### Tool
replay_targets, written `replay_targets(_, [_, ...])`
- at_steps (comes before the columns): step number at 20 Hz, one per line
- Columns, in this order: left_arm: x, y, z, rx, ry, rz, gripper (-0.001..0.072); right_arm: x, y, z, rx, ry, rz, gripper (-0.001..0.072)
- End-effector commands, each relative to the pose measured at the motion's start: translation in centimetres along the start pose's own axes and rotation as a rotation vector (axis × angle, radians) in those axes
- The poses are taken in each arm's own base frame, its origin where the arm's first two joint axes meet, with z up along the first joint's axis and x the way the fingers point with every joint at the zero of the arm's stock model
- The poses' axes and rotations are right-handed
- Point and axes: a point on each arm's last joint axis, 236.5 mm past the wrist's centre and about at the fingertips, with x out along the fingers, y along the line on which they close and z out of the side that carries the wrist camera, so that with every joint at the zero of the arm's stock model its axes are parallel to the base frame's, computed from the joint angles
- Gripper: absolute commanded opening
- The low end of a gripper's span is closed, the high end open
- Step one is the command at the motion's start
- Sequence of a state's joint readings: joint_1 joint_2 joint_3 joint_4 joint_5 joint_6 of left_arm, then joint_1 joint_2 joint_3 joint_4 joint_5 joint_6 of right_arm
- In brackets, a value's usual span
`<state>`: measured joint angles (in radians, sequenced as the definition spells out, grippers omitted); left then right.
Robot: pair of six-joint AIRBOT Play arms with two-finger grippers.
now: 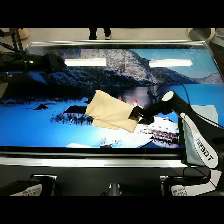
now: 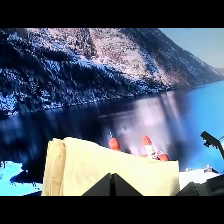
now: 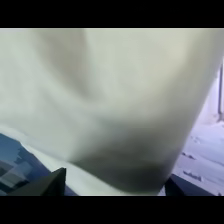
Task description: Fold the shirts.
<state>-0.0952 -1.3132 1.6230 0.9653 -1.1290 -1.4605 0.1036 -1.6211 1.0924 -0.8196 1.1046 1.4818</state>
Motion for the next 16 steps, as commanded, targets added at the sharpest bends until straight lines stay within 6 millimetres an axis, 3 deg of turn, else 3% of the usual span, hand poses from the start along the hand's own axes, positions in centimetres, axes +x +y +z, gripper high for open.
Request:
replay_targets(1, [0.0,0.2,-0.2,-0.002,0.01,0.009,0.0022,1.1,1.7,1.9,0.035,-0.093,0.077,0.0011])
replay_targets(3, [0.0,0.2,-0.2,-0.001,0.01,0.009,0.0022,-3.1,3.8,4.2,-0.041,-0.15,0.156,0.0026])
replay_targets(4, [0.0,0.2,-0.2,-0.001,0.01,0.01,0.0022,-6.6,4.7,5.5,-0.072,-0.191,0.182,0.0026])
replay_targets(6, [0.0,0.3,-0.2,0.0,0.009,0.01,0.0022,-15.6,5.3,8.3,-0.112,-0.325,0.211,0.0024])
replay_targets(7, [0.0,0.3,-0.2,0.0,0.009,0.011,0.0022,-20.1,3.8,9.1,-0.097,-0.396,0.167,0.0024])
replay_targets(8, [0.1,0.3,-0.2,0.002,0.008,0.011,0.0022,-23.7,0.9,9.5,-0.044,-0.453,0.083,0.0024])
replay_targets(9, [0.1,0.4,-0.2,0.014,0.008,0.014,0.0022,-26.9,-2.5,9.0,0.046,-0.489,0.003,0.0024])
replay_targets(10, [0.2,0.5,-0.2,0.022,0.009,0.015,0.0022,-29.5,-4.4,8.1,0.101,-0.511,-0.02,0.0024])
replay_targets(13, [0.3,0.6,-0.3,0.024,0.012,0.015,0.0022,-35.9,-7.5,4.8,0.197,-0.594,-0.025,0.0025])
replay_targets(16, [0.4,1.1,0.0,0.037,0.003,0.038,0.0022,-41.1,-9.8,3.0,0.327,-0.749,-0.032,0.0024])
